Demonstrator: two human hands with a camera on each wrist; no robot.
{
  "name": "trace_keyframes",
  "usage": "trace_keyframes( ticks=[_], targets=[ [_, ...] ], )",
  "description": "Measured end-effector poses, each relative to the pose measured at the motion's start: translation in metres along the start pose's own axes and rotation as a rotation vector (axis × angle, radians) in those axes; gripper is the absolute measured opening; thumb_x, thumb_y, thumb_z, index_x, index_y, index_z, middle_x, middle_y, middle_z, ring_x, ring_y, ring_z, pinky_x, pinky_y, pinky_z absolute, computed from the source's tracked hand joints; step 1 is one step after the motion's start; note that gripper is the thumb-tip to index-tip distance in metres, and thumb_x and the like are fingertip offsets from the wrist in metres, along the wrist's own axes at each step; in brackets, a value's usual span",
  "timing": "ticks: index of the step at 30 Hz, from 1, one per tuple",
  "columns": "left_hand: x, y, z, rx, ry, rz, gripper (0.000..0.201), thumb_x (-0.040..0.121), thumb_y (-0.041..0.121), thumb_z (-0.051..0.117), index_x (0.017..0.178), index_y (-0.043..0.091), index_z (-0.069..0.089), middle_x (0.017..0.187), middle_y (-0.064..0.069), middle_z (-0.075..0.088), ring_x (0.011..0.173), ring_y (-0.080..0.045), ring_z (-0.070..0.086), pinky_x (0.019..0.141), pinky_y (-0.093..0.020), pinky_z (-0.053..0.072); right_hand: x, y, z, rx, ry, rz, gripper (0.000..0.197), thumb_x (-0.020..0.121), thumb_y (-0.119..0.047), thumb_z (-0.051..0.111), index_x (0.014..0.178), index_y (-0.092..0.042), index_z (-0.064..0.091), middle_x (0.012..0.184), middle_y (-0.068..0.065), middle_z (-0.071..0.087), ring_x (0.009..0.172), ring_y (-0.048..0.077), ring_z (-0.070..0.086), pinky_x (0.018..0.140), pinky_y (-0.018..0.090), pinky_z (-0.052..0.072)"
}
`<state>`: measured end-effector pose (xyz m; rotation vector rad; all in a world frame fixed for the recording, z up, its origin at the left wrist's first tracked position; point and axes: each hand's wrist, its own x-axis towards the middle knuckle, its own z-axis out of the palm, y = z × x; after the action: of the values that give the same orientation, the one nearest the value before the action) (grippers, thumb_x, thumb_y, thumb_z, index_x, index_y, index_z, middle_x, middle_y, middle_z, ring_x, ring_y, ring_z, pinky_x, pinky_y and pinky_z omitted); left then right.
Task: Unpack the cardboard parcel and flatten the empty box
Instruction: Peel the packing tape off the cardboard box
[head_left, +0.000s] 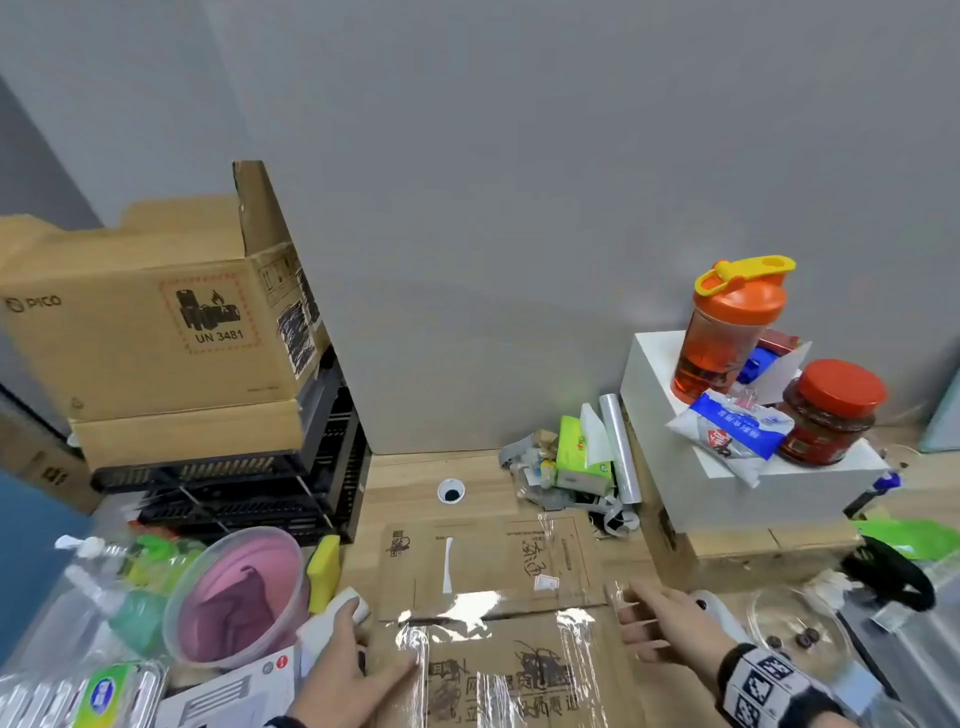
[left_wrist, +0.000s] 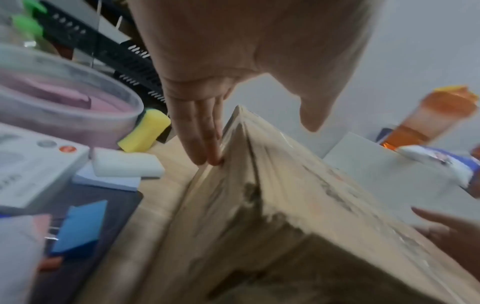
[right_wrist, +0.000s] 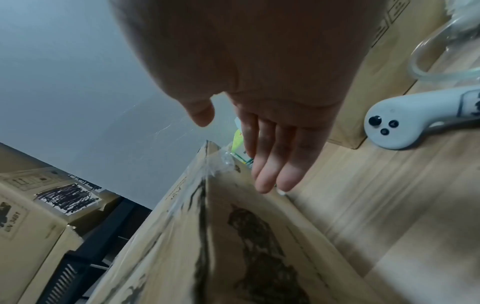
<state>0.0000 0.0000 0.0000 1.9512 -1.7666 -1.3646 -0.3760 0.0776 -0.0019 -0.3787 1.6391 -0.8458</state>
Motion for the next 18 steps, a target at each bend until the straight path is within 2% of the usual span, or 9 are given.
trace_keyframes(
  ticks=[1,2,4,6,8,10,12,15,18],
  targets=[
    [-0.004,0.011,0.002,0.029,0.01,0.075,0.117,0.068,0.06,0.081,0.155,0.018,0.015,0.126,0.005,0.059,0.098,-0.003,0.062,0.079,-0.014,0.043,0.002,0.0,0.002,-0.033,-0.019,-0.01,0.031,0.094,-0.032,0.058,0.102,-0.003,0.065,0.084,0.01,0.066,0.067,0.022,0.063,0.062,0.031,0.052],
    [-0.006,0.019,0.002,0.062,-0.001,0.092,0.11,0.071,0.055,0.082,0.153,0.021,0.017,0.125,0.015,0.058,0.097,0.005,0.06,0.082,-0.013,0.043,0.003,-0.002,0.003,-0.092,-0.014,-0.018,0.031,0.094,-0.033,0.06,0.099,-0.002,0.066,0.082,0.009,0.065,0.066,0.019,0.063,0.063,0.03,0.053],
    [-0.008,0.027,0.002,0.144,0.014,0.161,0.098,0.073,0.045,0.085,0.145,0.032,0.02,0.117,0.037,0.042,0.091,0.028,0.047,0.084,-0.006,0.039,0.003,-0.002,0.006,-0.169,-0.004,-0.081,0.027,0.092,-0.029,0.064,0.093,-0.003,0.066,0.079,0.007,0.066,0.067,0.016,0.063,0.064,0.027,0.053],
    [-0.014,0.032,0.001,0.167,-0.015,0.19,0.106,0.073,0.041,0.086,0.149,0.032,0.014,0.116,0.043,0.029,0.088,0.038,0.039,0.08,0.005,0.032,0.007,0.001,0.006,-0.223,0.045,-0.149,0.022,0.091,-0.019,0.066,0.092,0.002,0.065,0.075,0.01,0.067,0.067,0.017,0.064,0.064,0.028,0.053],
    [-0.013,0.028,0.005,0.198,-0.067,0.193,0.119,0.072,0.046,0.086,0.156,0.027,0.003,0.128,0.037,0.029,0.101,0.03,0.04,0.09,0.008,0.027,0.006,0.001,0.003,-0.289,0.085,-0.197,0.018,0.089,-0.014,0.067,0.092,0.003,0.066,0.072,0.011,0.068,0.066,0.019,0.064,0.066,0.031,0.054],
    [-0.017,0.028,0.006,0.233,-0.114,0.185,0.126,0.069,0.062,0.08,0.158,0.031,-0.003,0.15,0.017,0.033,0.122,0.005,0.043,0.107,-0.01,0.032,0.002,0.001,0.0,-0.396,0.117,-0.247,0.015,0.088,-0.015,0.068,0.086,0.0,0.067,0.067,0.009,0.069,0.063,0.017,0.064,0.065,0.03,0.054],
    [-0.015,0.024,0.012,0.288,-0.142,0.177,0.125,0.064,0.074,0.072,0.157,0.043,-0.005,0.16,0.001,0.027,0.136,-0.01,0.044,0.112,-0.023,0.037,-0.003,0.0,-0.002,-0.527,0.167,-0.315,0.018,0.087,-0.018,0.067,0.077,-0.003,0.067,0.063,0.008,0.069,0.059,0.013,0.06,0.062,0.025,0.05],
    [-0.02,0.027,0.019,0.371,-0.187,0.175,0.122,0.062,0.081,0.064,0.155,0.049,-0.006,0.157,-0.006,0.026,0.141,-0.019,0.042,0.11,-0.027,0.039,-0.005,-0.001,-0.006,-0.633,0.216,-0.403,0.024,0.085,-0.021,0.067,0.069,-0.004,0.062,0.059,0.002,0.06,0.056,0.012,0.054,0.061,0.026,0.045],
    [-0.022,0.037,0.022,0.56,-0.088,0.194,0.119,0.059,0.082,0.058,0.158,0.043,0.005,0.145,-0.005,0.029,0.14,-0.022,0.033,0.111,-0.033,0.038,-0.004,-0.001,-0.006,-0.682,0.226,-0.425,0.028,0.085,-0.025,0.067,0.068,-0.003,0.062,0.058,-0.001,0.059,0.056,0.011,0.053,0.06,0.026,0.044]
  ],
)
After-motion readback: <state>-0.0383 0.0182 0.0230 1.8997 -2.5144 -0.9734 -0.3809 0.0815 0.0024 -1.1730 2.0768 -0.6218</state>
